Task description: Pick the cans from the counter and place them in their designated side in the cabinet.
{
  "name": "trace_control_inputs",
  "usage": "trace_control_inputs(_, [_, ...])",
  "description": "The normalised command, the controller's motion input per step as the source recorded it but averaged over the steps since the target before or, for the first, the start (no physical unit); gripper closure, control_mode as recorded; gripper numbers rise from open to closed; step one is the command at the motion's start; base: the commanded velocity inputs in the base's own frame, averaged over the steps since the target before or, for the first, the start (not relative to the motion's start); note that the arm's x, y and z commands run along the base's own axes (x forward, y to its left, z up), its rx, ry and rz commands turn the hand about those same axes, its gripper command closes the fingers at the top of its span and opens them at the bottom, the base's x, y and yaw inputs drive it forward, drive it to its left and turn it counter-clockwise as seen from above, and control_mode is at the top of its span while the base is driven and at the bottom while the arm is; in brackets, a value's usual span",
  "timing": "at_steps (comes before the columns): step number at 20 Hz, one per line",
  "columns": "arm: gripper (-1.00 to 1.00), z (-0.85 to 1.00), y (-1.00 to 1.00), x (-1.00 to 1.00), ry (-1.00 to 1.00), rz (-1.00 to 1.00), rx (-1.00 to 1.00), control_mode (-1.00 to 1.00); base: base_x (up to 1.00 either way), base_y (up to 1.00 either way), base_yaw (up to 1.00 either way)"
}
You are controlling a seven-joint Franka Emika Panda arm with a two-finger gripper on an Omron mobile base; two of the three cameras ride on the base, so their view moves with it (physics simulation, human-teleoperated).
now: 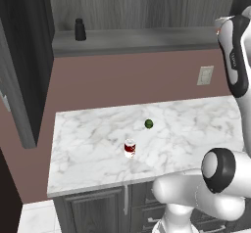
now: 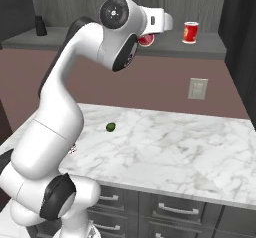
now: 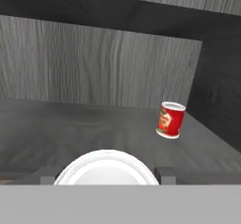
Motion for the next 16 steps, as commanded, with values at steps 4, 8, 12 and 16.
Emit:
trace_control_inputs(4, [1.0, 0.0, -0.04, 0.12, 0.06, -0.01, 0.0, -1.0, 0.0, 0.0, 0.0])
trace_control_inputs(8, [1.0, -0.03, -0.08, 0.07, 0.05, -0.01, 0.0, -1.0, 0.0, 0.0, 0.0])
trace_control_inputs(12, [1.0, -0.05, -0.06, 0.05, 0.03, 0.0, 0.0, -1.0, 0.0, 0.0, 0.0])
trace_control_inputs(16, [1.0, -0.04, -0.01, 0.03, 0.01, 0.0, 0.0, -1.0, 0.0, 0.0, 0.0])
